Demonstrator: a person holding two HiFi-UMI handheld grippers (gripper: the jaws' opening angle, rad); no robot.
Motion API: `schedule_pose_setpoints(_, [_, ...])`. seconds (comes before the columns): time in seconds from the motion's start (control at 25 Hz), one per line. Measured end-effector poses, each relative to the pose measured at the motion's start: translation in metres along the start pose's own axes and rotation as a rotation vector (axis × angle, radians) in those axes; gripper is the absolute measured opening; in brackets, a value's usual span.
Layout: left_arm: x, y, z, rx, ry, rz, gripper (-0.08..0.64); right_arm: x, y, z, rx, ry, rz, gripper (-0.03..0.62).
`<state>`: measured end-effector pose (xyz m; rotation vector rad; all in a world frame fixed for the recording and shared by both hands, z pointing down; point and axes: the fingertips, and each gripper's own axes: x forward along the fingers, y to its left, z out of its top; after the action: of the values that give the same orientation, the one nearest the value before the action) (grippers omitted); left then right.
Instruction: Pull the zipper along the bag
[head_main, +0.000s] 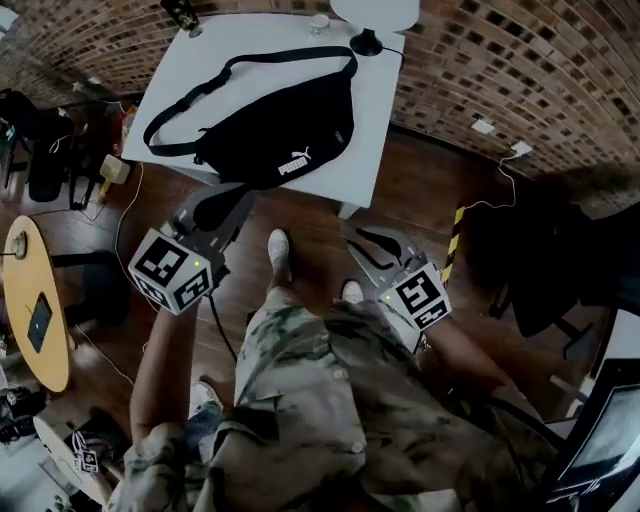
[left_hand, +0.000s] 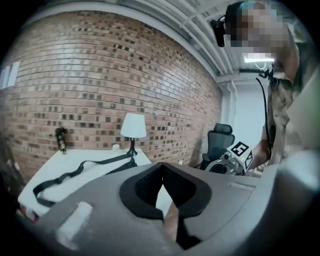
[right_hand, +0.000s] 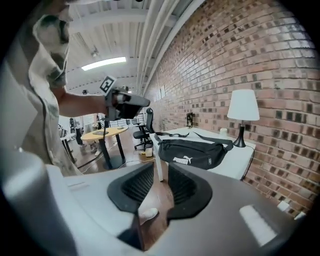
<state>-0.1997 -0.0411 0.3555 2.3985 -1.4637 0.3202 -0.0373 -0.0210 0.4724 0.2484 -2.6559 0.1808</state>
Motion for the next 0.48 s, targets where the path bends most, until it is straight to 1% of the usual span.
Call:
schedule_pose_setpoints(0.08, [-0.033, -0.046, -0.014, -0.084, -0.019, 0.076, 0.002, -0.026, 0.009, -0.011, -0.001, -0.001, 0.034, 0.095])
schedule_pose_setpoints(0.12, [-0.048, -0.070, -0.022, -0.100, -0.019, 0.102, 0.002, -0.038, 0.016, -0.016, -0.002, 0.000, 0.050, 0.095])
schedule_pose_setpoints(0.24, [-0.087, -0.130, -0.048, -0.112, -0.007, 0.158, 0.002, -0.064, 0.047, -0.023, -0.025, -0.007, 0.093, 0.094])
schedule_pose_setpoints(0.36, [-0.116, -0.176, -0.068, -0.193, -0.052, 0.179, 0.002, -0.087, 0.077, -0.021, -0.059, -0.026, 0.108, 0.094])
schedule_pose_setpoints(0.4, [-0.124, -0.192, -0.074, -0.203, -0.061, 0.181, 0.002, -0.096, 0.088, -0.022, -0.064, -0.031, 0.104, 0.093])
schedule_pose_setpoints(0.48, [-0.141, -0.222, -0.084, -0.181, -0.070, 0.186, 0.002, -0.114, 0.110, -0.025, -0.073, -0.046, 0.093, 0.092])
